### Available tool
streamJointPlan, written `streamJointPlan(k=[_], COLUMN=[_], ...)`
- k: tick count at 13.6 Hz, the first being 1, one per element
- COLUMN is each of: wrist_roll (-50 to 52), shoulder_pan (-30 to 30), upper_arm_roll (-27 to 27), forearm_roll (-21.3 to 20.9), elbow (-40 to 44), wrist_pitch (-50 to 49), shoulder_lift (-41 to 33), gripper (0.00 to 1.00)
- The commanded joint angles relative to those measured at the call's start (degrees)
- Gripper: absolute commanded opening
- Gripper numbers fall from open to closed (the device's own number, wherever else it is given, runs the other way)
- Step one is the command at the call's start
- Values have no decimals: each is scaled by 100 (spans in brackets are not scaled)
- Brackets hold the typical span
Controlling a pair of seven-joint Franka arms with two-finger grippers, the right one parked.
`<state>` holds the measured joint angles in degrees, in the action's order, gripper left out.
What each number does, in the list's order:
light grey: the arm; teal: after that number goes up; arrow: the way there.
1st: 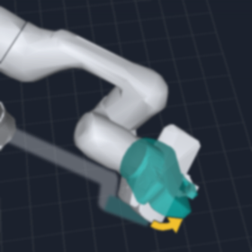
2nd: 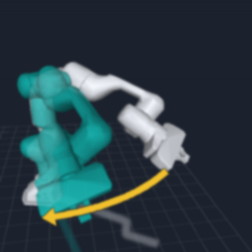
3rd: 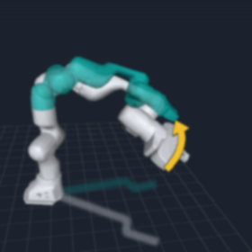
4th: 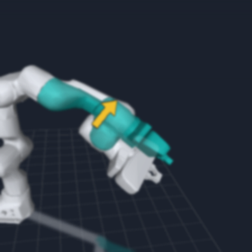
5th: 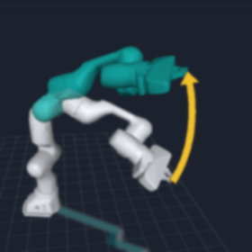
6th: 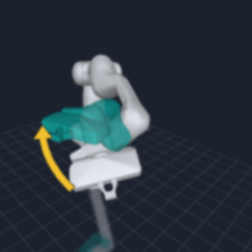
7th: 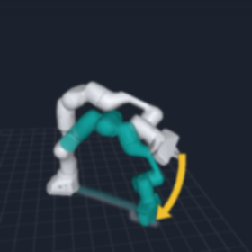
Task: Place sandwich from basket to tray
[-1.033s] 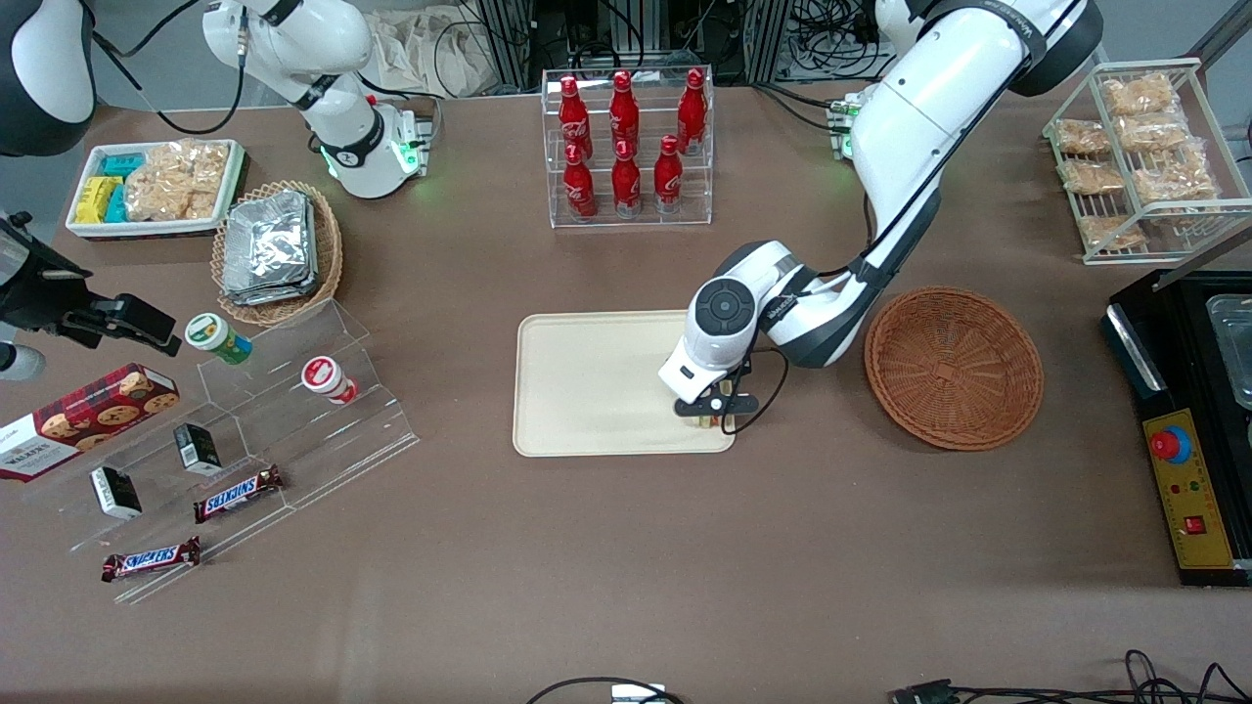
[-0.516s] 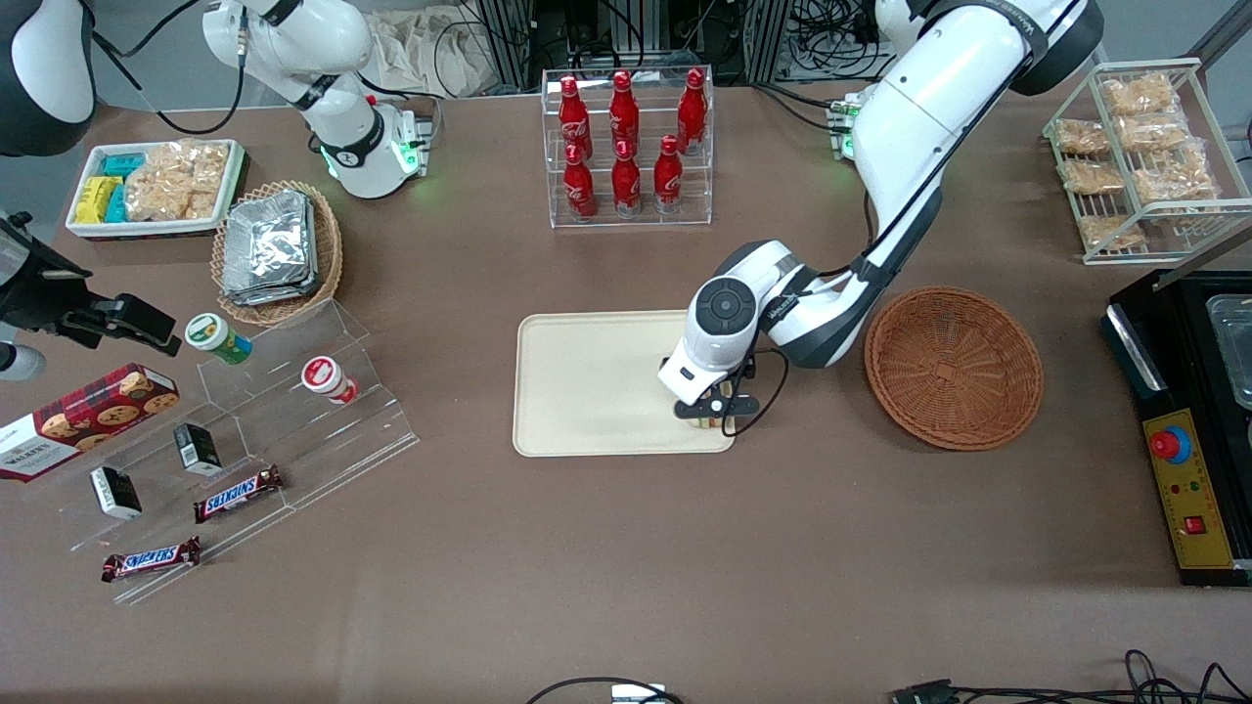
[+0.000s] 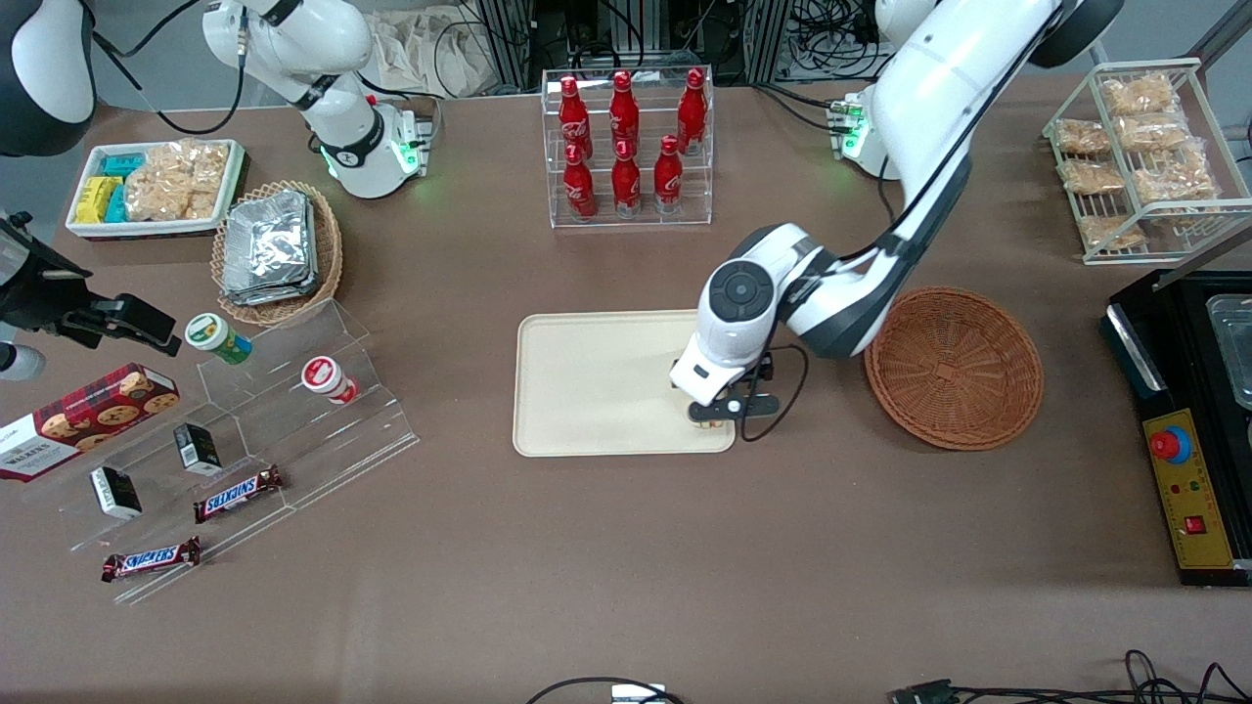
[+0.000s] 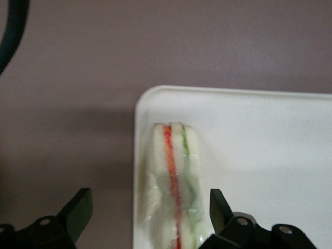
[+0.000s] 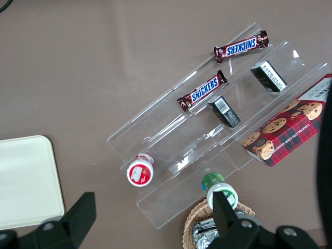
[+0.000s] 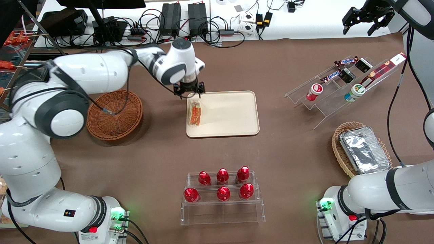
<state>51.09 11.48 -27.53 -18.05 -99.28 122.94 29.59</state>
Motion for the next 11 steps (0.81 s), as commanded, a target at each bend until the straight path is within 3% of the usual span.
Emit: streamJointPlan(k=[1,3,7,9,11], wrist_roll=[-604,-1335,-2408,-3040,-3446], shoulder_pan=[-6,38,232,223,223], upper_arm_roll=[456,1228,2530,2971,3279], forearm_roll=[431,1310,1427,1768,1796], elbow=[-171,-188,-398,-732,-952], wrist_pitch=[-839,-1585,-2389,-2337,-2293], shoulder_lift=[-1276,-2015,-3167,-3660,-3960], gripper=[99,100,100,100,100])
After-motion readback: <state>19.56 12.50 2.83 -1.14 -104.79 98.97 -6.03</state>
